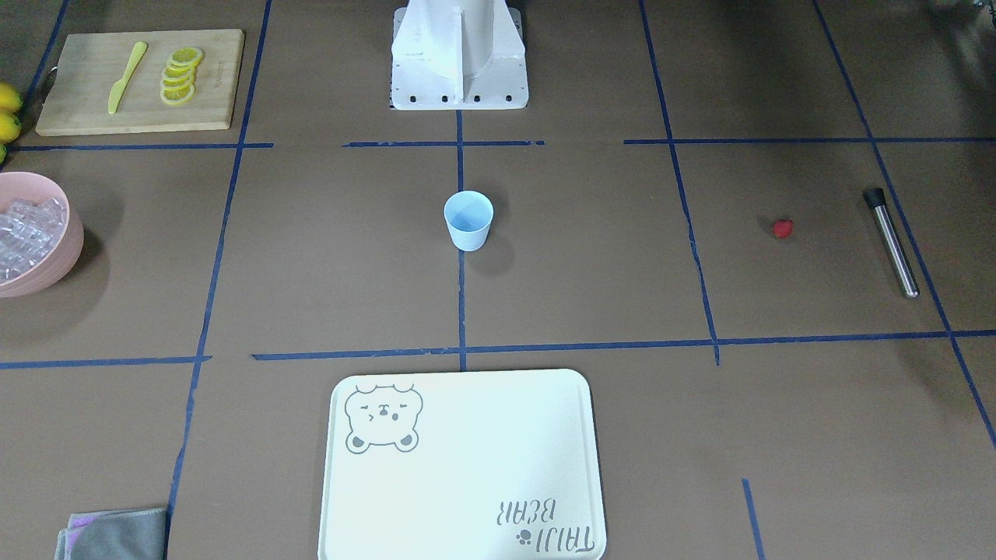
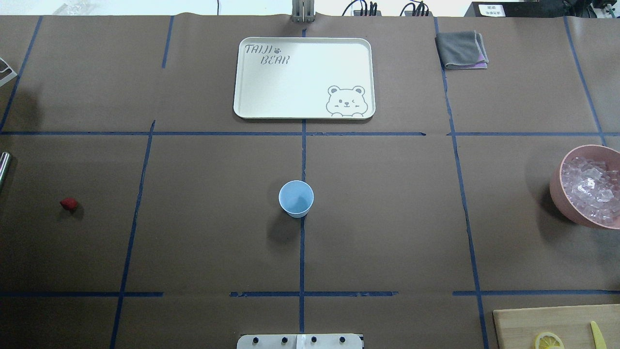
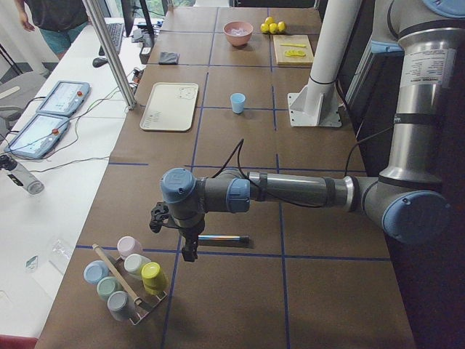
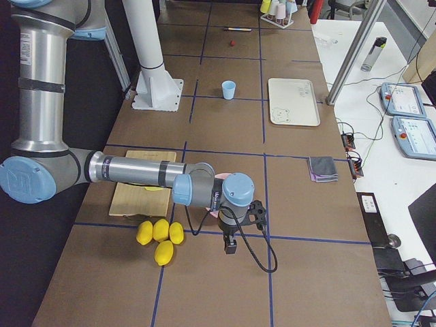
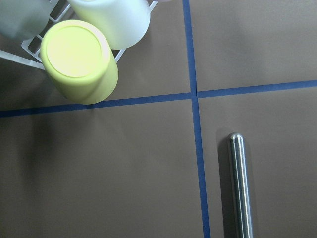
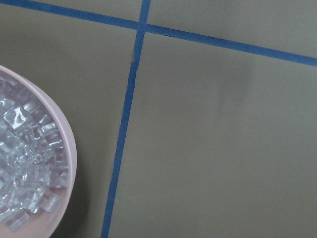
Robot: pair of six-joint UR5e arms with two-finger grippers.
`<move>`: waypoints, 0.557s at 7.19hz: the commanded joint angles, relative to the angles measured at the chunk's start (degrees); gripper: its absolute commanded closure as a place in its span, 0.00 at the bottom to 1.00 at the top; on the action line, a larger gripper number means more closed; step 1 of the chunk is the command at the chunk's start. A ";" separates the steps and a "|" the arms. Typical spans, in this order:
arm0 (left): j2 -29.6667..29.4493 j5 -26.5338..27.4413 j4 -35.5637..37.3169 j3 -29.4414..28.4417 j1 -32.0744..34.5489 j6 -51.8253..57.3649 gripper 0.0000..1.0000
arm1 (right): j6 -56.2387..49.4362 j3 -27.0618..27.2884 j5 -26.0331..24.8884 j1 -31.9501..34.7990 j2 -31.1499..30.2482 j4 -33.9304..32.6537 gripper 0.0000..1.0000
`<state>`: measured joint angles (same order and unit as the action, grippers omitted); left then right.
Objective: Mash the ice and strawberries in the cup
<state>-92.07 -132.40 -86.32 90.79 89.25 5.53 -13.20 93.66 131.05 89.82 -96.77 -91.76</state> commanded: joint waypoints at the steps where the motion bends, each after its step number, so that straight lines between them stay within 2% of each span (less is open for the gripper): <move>1: 0.05 0.30 0.10 -0.17 -0.30 0.18 0.00 | 0.02 0.03 0.08 0.00 0.09 0.00 0.00; 4: 0.22 0.21 0.10 -0.26 -0.39 0.18 0.00 | 0.72 0.20 0.87 0.00 0.17 0.09 0.00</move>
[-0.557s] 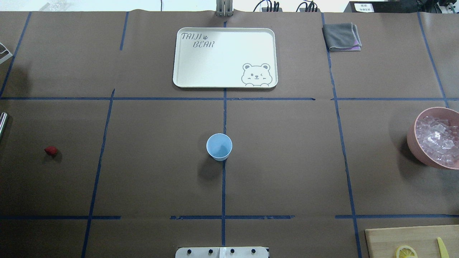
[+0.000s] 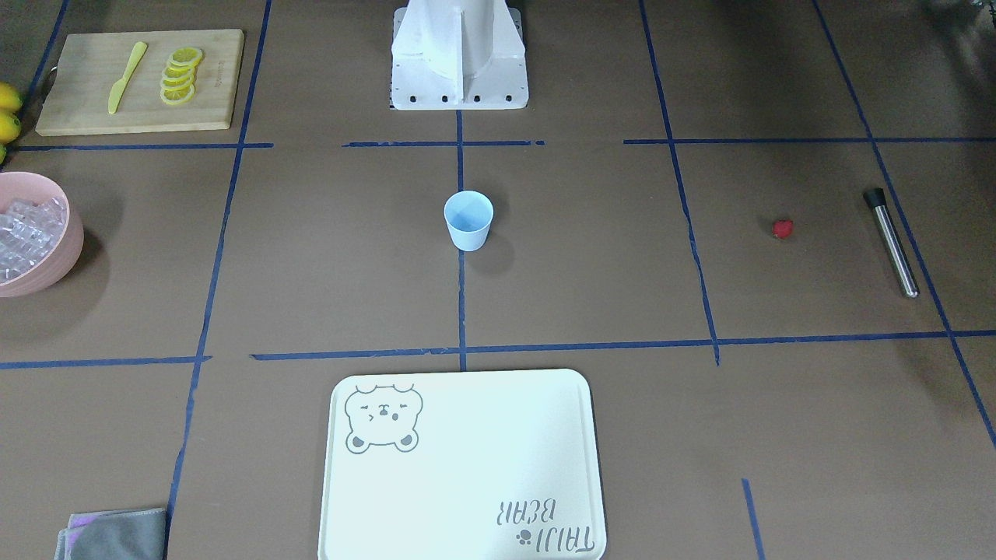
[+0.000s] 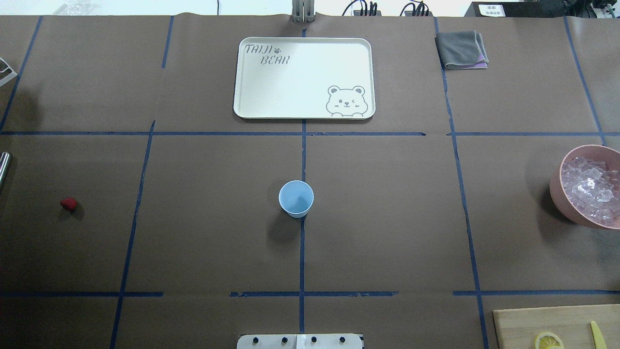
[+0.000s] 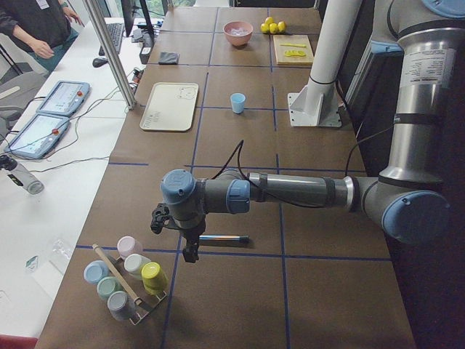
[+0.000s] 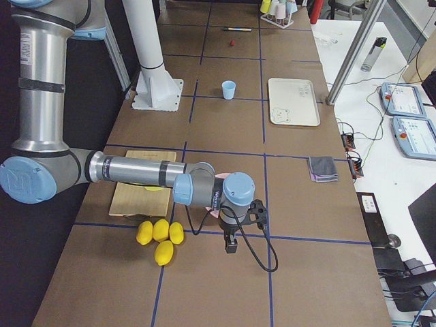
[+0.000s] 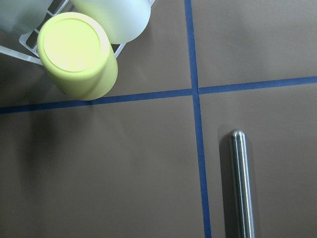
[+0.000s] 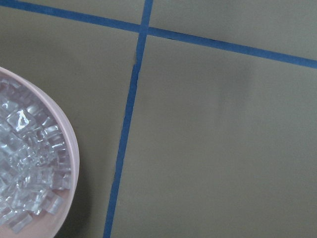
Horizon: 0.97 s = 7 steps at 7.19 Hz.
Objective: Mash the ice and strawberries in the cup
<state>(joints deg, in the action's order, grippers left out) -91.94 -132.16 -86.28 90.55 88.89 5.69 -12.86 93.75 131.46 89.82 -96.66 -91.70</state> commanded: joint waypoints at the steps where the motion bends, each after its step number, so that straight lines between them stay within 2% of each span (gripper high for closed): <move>1: 0.18 -0.03 0.06 -0.02 -0.04 0.03 0.00 | 0.47 1.17 0.21 0.00 0.59 0.03 0.00; 5: 0.18 -0.12 -0.02 0.06 -0.12 -0.06 0.00 | 2.91 2.76 0.73 -1.49 2.52 0.21 0.00; 6: 0.18 -0.20 0.06 0.15 -0.12 -0.06 0.00 | 7.28 2.76 1.17 -1.84 2.61 3.95 0.00; 7: 0.18 -0.38 0.06 0.15 -0.12 -0.06 0.00 | 15.15 2.93 1.08 -5.41 2.61 9.29 0.00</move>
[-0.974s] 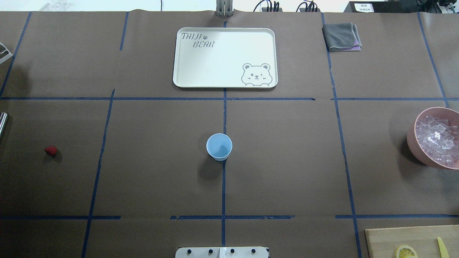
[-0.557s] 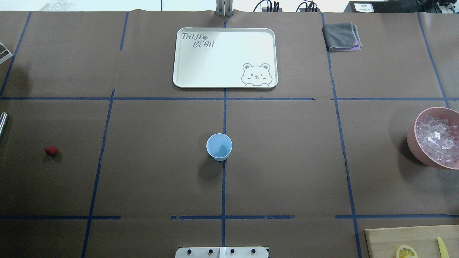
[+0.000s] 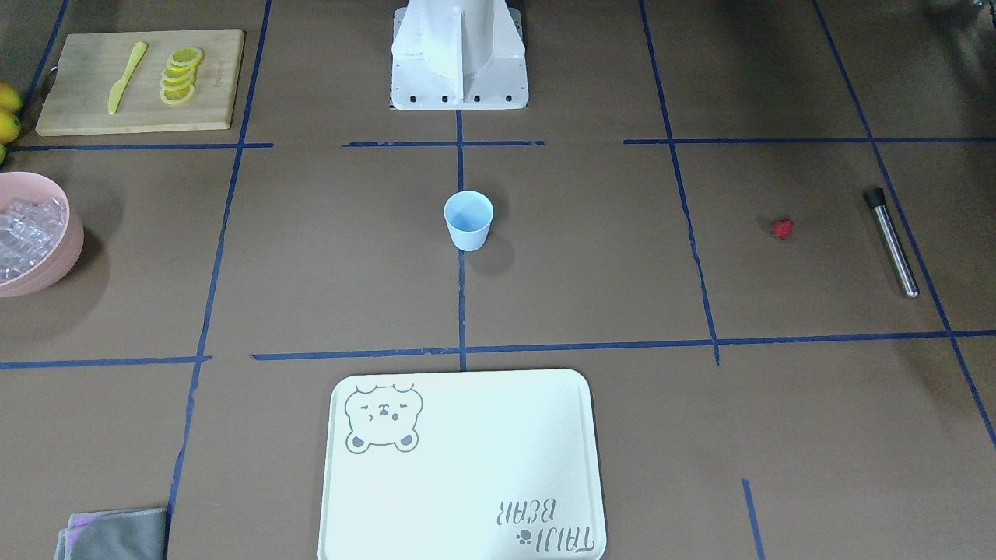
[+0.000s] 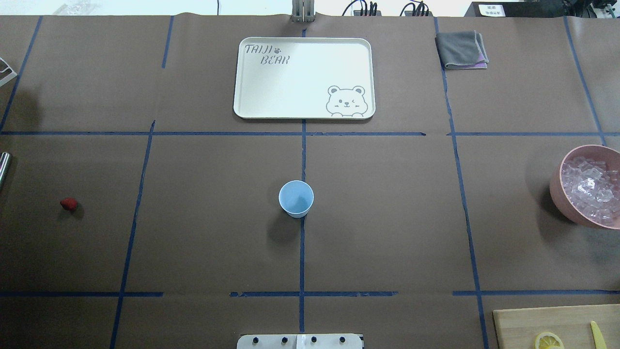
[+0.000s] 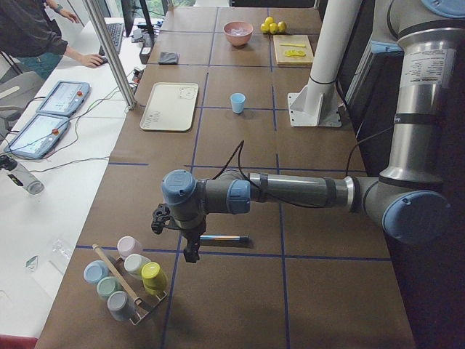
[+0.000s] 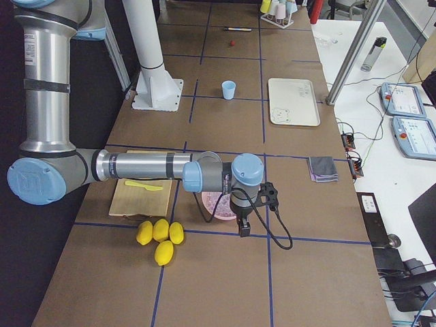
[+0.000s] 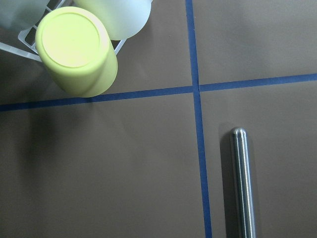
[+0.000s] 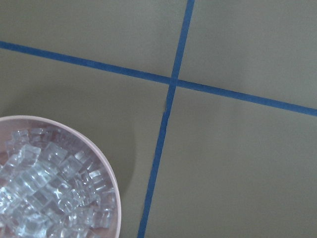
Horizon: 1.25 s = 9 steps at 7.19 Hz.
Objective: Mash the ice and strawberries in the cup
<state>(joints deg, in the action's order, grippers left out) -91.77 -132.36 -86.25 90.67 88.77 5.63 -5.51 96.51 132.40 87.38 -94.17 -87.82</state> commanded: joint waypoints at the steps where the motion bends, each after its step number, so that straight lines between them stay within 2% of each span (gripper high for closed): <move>1: 0.01 -0.26 0.12 0.12 0.00 0.00 0.00 | 16.33 0.08 -0.47 -7.36 0.12 12.08 0.00; 2: 0.01 -0.26 -0.05 0.04 -0.09 0.00 0.00 | 19.11 0.08 -0.74 -9.93 -0.23 16.85 0.00; 4: 0.01 -0.18 -0.06 -0.31 -0.09 0.00 0.00 | 28.58 0.17 -1.61 -13.71 -0.32 18.82 0.00; 5: -0.07 -0.26 -0.06 -0.66 -0.09 0.00 0.00 | 29.15 0.17 -3.36 -14.86 -0.49 19.70 0.01; 9: -0.07 -0.26 -0.06 -0.67 -0.09 0.00 0.00 | 32.41 0.26 -3.64 -17.77 -0.67 19.71 0.10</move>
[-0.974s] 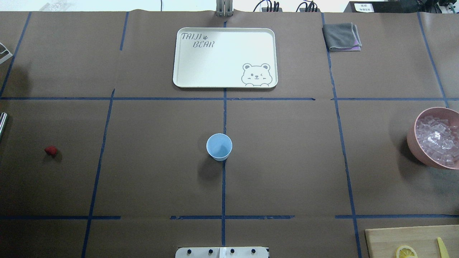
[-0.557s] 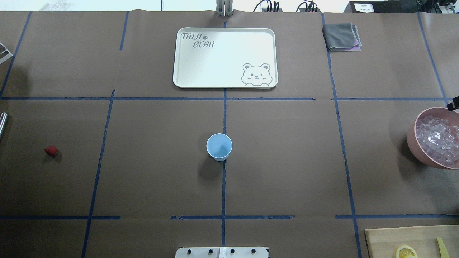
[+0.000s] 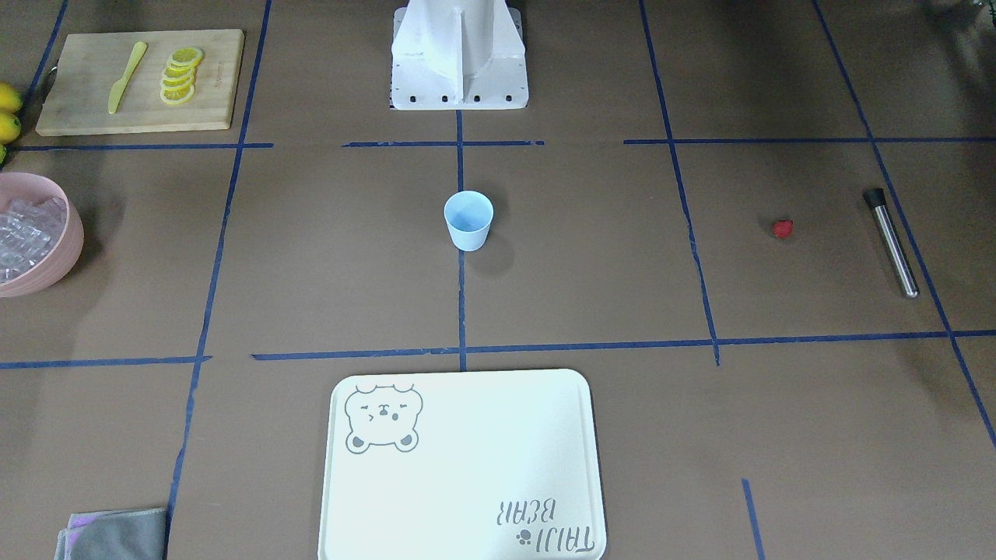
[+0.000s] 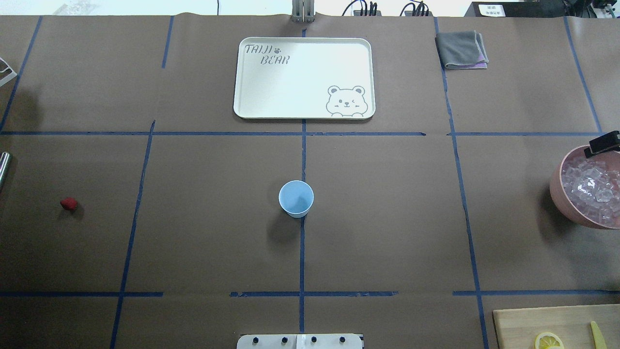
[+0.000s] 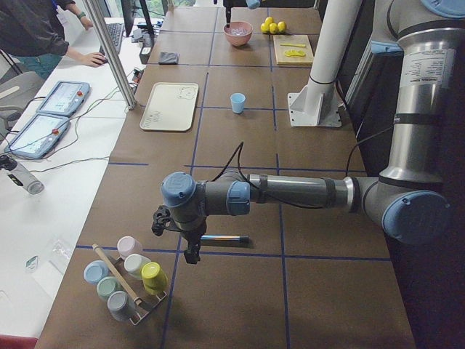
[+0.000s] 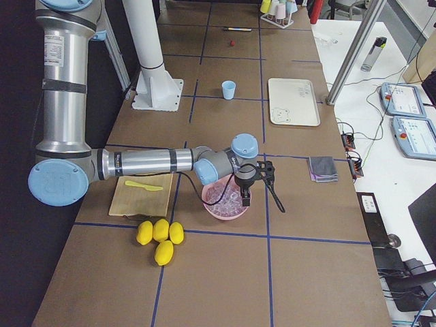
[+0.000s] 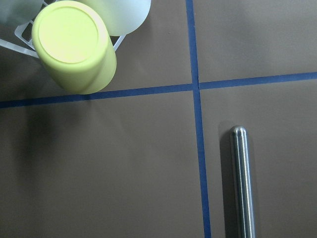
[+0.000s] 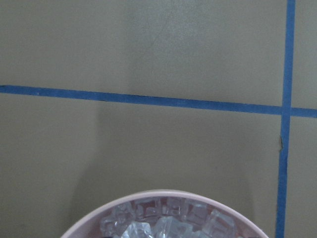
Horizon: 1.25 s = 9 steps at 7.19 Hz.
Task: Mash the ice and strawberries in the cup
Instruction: 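Lower the right gripper into the pink bowl and grasp an ice cube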
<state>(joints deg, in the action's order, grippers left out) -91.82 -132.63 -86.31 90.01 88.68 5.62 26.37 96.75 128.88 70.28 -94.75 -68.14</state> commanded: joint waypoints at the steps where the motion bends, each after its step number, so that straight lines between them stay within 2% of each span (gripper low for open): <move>1: -0.02 0.00 0.00 -0.01 0.00 0.00 0.00 | 0.53 0.02 -0.12 -1.02 -0.26 0.02 0.12; 4: -0.02 0.00 0.00 -0.01 -0.09 0.00 0.00 | 0.44 0.54 -1.35 -2.43 -2.19 0.11 0.19; 6: -0.02 0.00 0.00 -0.01 -0.26 0.00 0.00 | 0.26 2.03 -1.27 -3.04 -3.69 0.02 0.28; 9: -0.02 0.00 -0.09 -0.01 -0.44 0.00 0.00 | 0.35 2.39 -1.44 -3.74 -3.26 -0.07 0.32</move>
<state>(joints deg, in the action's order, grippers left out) -91.85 -132.63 -86.33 90.00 88.29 5.63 26.65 99.17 127.53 66.79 -98.37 -68.13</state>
